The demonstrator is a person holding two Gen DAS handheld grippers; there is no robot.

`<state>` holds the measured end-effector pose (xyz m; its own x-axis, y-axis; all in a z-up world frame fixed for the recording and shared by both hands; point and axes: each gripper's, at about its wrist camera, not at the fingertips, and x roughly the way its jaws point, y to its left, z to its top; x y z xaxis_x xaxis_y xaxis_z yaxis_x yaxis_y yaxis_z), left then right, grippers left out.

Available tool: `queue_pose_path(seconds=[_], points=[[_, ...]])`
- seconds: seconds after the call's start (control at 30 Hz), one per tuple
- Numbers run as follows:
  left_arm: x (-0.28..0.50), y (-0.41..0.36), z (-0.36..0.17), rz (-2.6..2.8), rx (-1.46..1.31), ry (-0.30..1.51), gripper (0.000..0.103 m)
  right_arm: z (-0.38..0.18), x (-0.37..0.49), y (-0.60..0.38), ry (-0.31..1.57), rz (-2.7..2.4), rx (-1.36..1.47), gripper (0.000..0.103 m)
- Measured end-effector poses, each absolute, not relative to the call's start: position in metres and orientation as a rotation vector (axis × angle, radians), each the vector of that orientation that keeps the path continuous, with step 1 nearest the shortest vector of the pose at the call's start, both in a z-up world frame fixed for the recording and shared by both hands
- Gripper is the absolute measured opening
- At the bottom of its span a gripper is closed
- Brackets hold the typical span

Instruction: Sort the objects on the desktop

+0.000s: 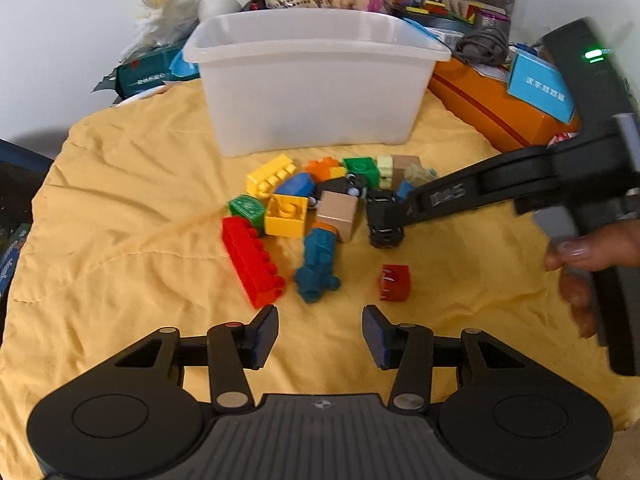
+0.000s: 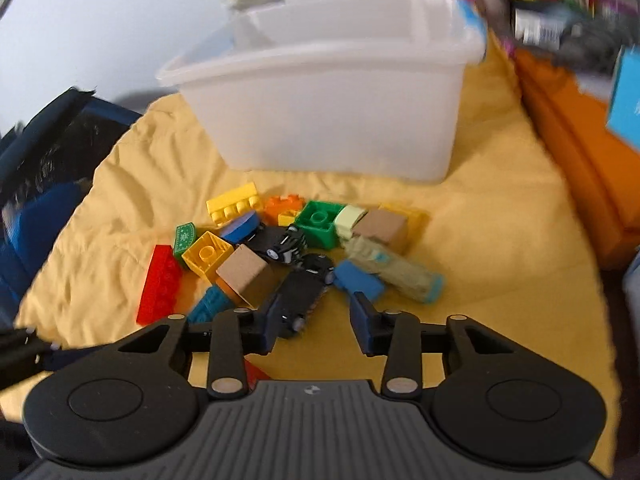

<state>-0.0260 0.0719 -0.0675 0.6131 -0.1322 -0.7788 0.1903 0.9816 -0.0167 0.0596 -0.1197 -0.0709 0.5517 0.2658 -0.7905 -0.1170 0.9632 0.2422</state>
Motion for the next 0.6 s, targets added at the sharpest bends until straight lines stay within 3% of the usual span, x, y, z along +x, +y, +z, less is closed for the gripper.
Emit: queue_pose_path(seconds=[0.1,0.2,0.3,0.6], points=[[-0.020,0.077,-0.062,-0.175,0.067,0.885,0.051,-0.085,0.074,-0.113,1.006,0.232,0.218,0.038],[-0.009,0.078,-0.055,-0.190,0.074,0.869,0.051,-0.077,0.078,-0.097,0.978,0.266,0.096,0.021],[0.010,0.071,-0.046,-0.219,0.107,0.846,0.051,-0.071,0.064,-0.088,0.943,0.298,-0.043,0.016],[0.073,0.021,-0.047,-0.350,0.327,0.828,0.051,-0.065,-0.004,-0.131,0.941,0.260,-0.237,0.017]])
